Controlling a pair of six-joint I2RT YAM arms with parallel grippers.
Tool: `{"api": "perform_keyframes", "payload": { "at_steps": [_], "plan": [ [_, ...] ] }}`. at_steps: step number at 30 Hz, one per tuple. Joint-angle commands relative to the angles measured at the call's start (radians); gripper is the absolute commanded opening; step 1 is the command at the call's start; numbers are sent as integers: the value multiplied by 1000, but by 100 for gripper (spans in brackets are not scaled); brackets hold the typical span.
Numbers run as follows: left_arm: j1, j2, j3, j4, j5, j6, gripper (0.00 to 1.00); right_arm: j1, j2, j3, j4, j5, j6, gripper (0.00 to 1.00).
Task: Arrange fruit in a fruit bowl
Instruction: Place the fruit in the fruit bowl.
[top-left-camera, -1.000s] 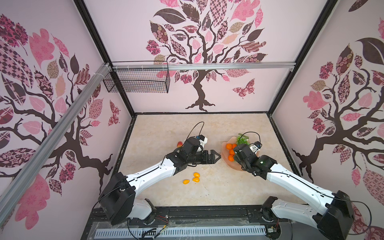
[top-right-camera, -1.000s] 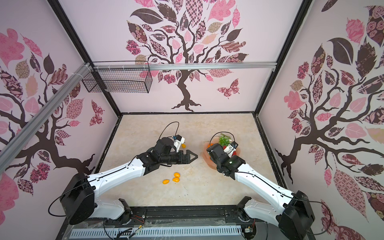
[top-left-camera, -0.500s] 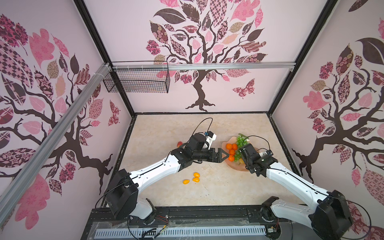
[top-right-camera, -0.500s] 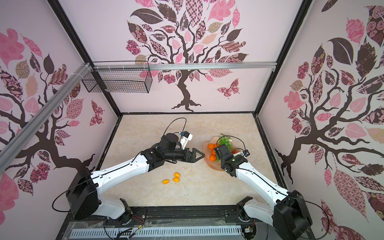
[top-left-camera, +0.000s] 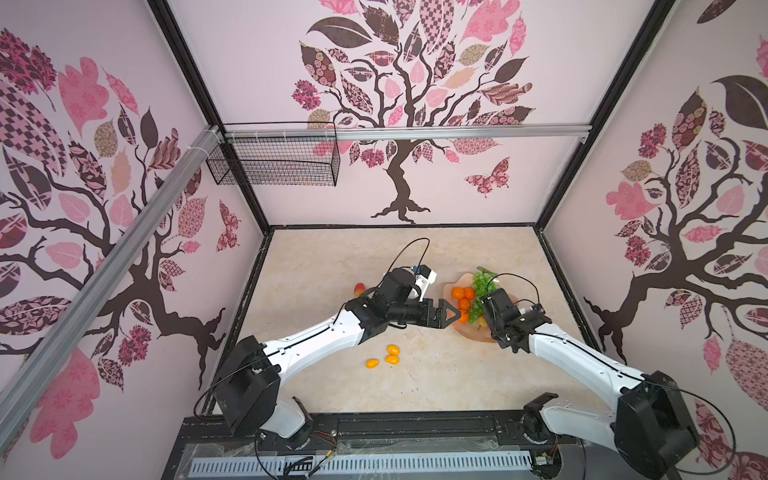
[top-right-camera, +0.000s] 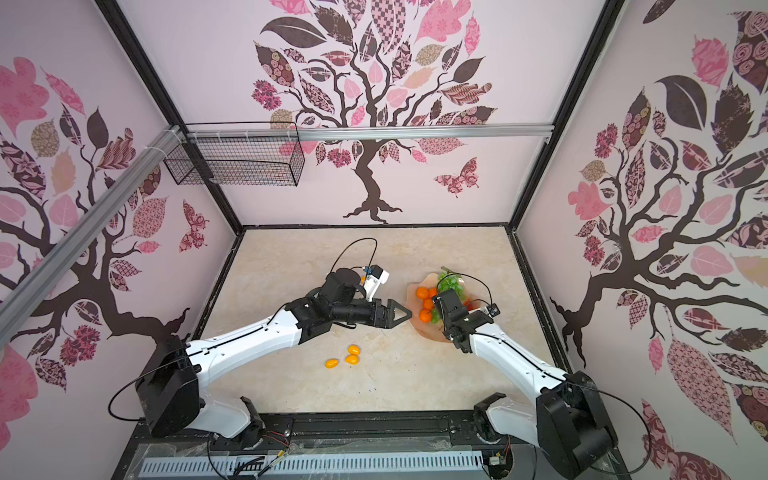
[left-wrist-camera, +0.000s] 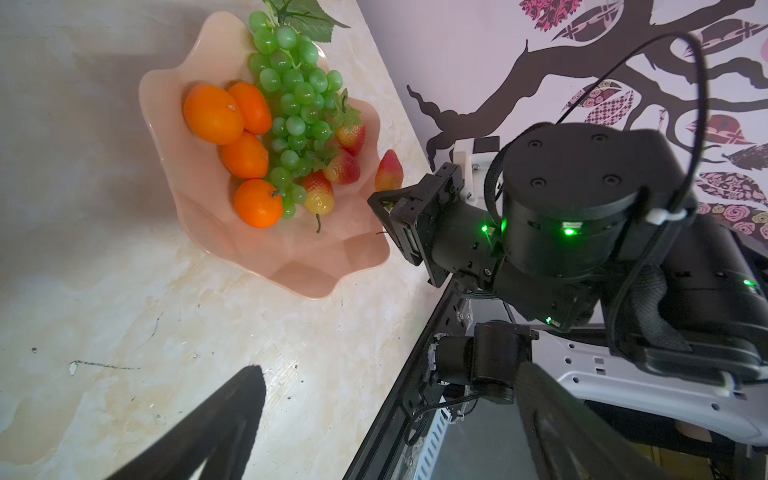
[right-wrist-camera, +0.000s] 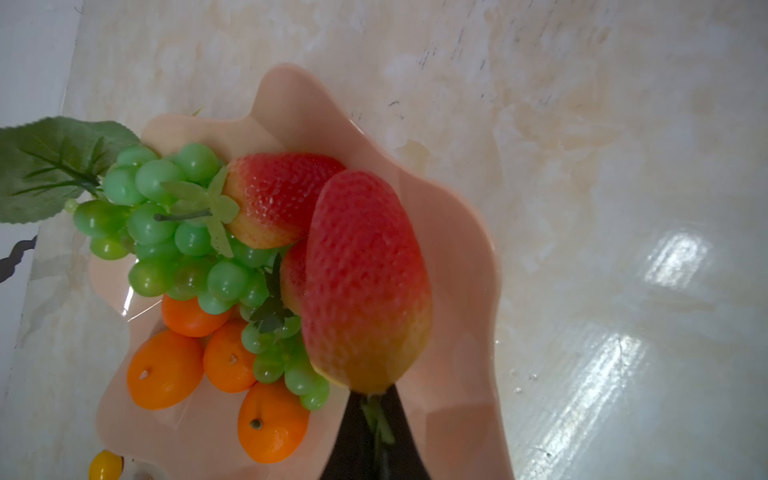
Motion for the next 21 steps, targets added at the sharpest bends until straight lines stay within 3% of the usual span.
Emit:
{"api": "perform_keyframes", "payload": {
  "at_steps": [1,5,10,17,21],
  "plan": [
    [-4,14,53,-20,0,25,98,-4,23,-7,10,-15,-11,10],
    [-4,2,48,-28,-13,29,98,-4,17,-18,31,-28,-12,21],
    [-4,4,59,-54,-12,41,98,-4,-11,-5,37,-47,-55,25],
    [21,-54,49,-81,-29,39,98,-2,-98,47,24,-110,-145,49],
    [54,-94,23,-80,-21,26,98,33,-132,71,25,-117,-158,52]
  ]
}}
